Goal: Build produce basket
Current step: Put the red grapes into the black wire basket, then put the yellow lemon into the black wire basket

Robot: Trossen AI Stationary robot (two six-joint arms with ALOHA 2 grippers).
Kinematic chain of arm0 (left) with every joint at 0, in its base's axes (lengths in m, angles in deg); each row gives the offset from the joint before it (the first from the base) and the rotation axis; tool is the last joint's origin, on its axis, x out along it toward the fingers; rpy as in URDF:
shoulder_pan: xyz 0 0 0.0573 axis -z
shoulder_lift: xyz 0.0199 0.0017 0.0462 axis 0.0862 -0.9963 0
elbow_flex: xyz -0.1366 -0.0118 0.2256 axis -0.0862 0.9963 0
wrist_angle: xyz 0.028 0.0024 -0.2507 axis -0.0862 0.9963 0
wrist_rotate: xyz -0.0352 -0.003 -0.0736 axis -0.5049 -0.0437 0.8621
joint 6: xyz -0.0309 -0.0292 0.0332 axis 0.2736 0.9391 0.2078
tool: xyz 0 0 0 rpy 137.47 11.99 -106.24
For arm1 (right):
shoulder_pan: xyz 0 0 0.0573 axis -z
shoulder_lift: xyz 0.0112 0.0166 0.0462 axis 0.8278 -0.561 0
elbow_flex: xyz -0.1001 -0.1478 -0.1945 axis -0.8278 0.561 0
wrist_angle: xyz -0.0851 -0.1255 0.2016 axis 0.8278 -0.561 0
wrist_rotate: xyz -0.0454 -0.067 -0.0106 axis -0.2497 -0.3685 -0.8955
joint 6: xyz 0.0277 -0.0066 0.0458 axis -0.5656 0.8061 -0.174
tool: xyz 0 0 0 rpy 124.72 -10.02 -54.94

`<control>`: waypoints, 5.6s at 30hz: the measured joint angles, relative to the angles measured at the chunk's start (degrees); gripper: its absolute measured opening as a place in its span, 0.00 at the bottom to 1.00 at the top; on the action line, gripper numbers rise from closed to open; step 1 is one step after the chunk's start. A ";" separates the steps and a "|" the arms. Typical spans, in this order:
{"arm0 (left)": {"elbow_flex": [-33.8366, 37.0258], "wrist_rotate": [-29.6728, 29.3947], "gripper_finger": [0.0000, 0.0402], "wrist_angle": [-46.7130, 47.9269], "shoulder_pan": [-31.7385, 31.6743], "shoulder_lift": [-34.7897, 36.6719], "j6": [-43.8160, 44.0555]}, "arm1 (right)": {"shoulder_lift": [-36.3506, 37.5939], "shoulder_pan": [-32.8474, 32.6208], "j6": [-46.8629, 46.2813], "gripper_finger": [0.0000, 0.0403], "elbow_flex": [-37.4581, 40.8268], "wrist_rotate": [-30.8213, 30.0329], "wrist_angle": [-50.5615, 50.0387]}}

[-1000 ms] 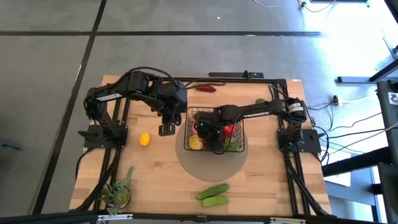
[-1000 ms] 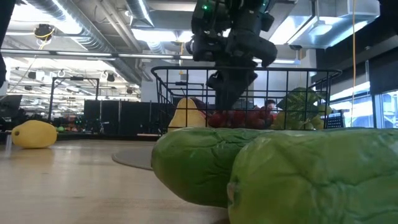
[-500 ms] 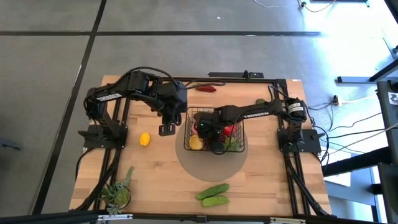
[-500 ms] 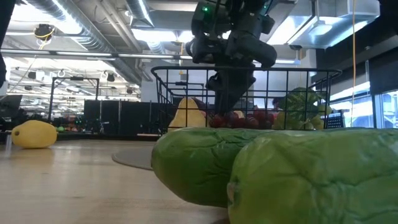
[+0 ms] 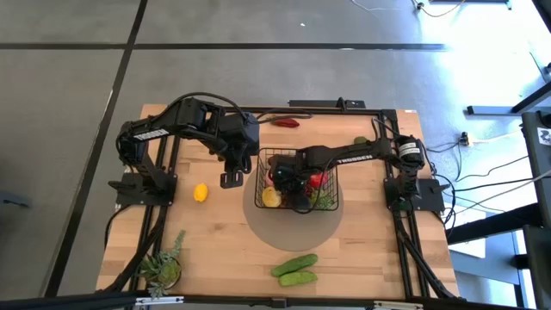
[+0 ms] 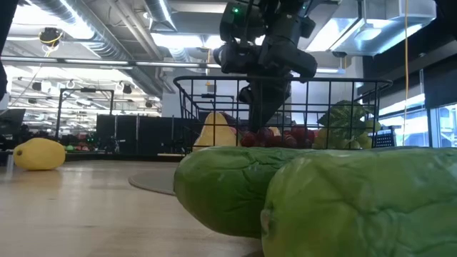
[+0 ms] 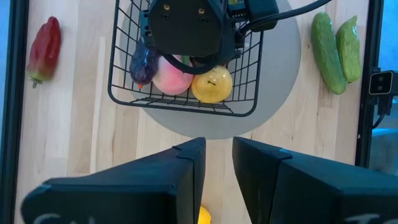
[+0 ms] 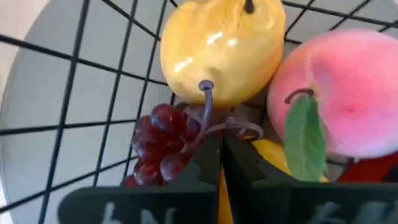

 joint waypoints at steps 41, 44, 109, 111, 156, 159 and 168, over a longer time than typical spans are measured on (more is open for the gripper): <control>0.00 -0.16 0.17 0.00 0.24 0.00 -1.77 | 0.11 -0.96 -11.91 0.00 -32.93 -27.67 -46.91; 0.00 -0.16 0.17 -0.02 0.24 0.00 -1.77 | 0.11 0.36 -10.38 0.00 -32.78 -27.72 -46.95; 0.00 -0.20 0.17 -0.02 0.20 0.00 -1.53 | 0.09 13.75 -3.02 0.18 -21.15 -24.47 -31.09; 0.00 -0.21 0.17 -0.02 0.19 0.00 -1.53 | 0.09 13.75 -2.98 0.19 -21.15 -23.92 -31.09; -0.02 -1.16 0.17 0.00 0.15 0.00 -1.12 | 10.71 11.80 8.99 0.20 -22.22 -19.77 -21.82; -0.02 -3.37 0.17 0.00 0.08 0.00 0.22 | 14.16 11.76 6.57 0.20 -22.22 -19.66 -22.83; -0.02 -3.56 0.17 -0.02 -0.91 0.00 2.53 | 23.96 9.51 -1.52 0.20 -22.29 -20.38 -32.72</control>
